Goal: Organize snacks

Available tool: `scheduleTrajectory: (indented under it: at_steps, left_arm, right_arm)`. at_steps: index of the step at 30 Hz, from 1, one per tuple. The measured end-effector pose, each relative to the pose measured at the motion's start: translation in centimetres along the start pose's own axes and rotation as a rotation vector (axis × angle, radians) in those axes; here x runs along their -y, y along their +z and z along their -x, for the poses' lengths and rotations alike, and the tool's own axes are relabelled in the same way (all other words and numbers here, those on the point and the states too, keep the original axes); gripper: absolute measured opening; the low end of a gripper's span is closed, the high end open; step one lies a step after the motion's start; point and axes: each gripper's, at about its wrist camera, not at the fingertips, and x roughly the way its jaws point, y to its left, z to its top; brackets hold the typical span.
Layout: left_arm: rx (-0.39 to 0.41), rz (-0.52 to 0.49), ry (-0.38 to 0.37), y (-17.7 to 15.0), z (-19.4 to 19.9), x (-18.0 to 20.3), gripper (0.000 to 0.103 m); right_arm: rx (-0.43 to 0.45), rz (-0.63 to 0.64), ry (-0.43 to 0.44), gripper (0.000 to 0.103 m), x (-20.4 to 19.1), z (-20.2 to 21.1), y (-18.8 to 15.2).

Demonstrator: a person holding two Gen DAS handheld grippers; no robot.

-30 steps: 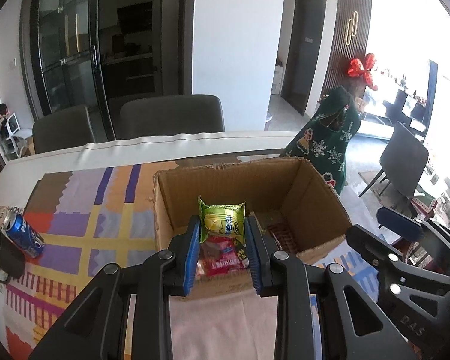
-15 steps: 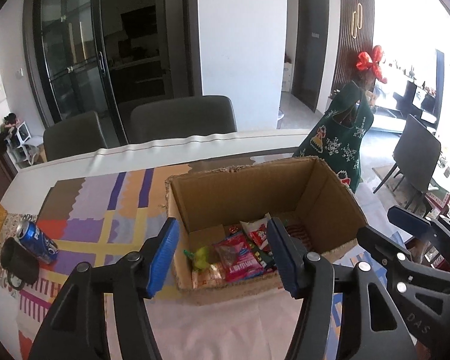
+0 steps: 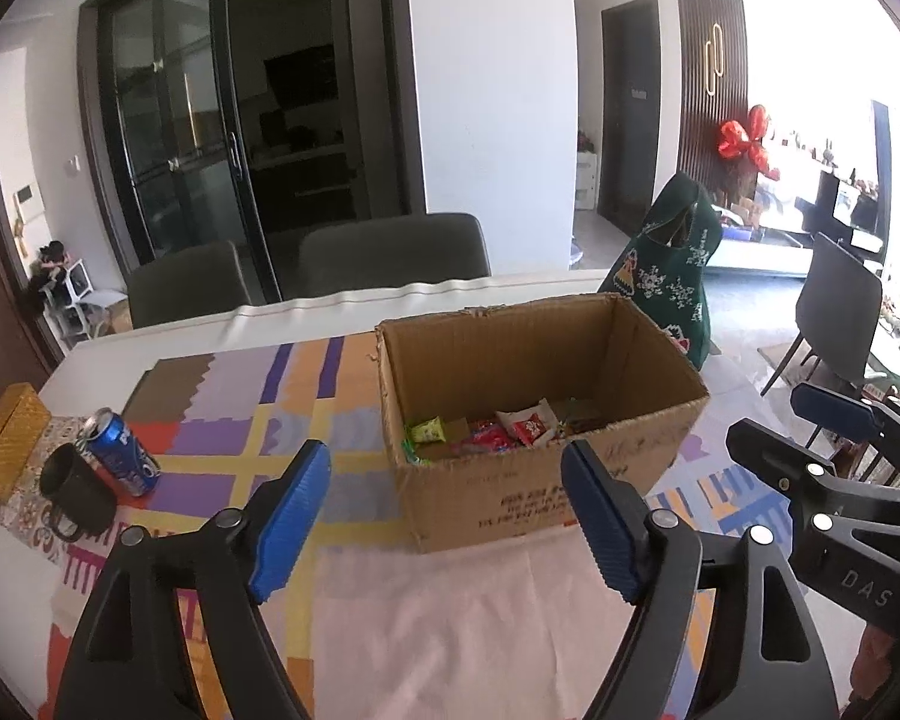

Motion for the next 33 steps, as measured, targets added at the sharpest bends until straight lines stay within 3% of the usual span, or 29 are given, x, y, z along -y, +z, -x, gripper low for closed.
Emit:
scheduleTrajectory:
  at_steps: [3, 19, 22, 33]
  left_arm:
    - [0.026, 0.013, 0.002, -0.8, 1.7, 0.0, 0.084]
    - [0.120, 0.027, 0.036, -4.7, 8.7, 0.8, 0.100]
    - [0.131, 0.021, 0.046, -5.1, 9.6, 1.0, 0.102]
    - [0.103, 0.031, 0.034, -6.4, 10.7, 1.0, 0.103]
  right_arm:
    - [0.015, -0.008, 0.000, 0.068, 0.0, 1.5, -0.8]
    - [0.062, -0.033, -0.036, 0.071, 0.6, 7.9, -4.9]
    - [0.070, -0.030, -0.039, 0.075, 0.6, 8.8, -5.7]
    - [0.091, -0.005, -0.042, 0.075, -0.2, 10.7, -6.9]
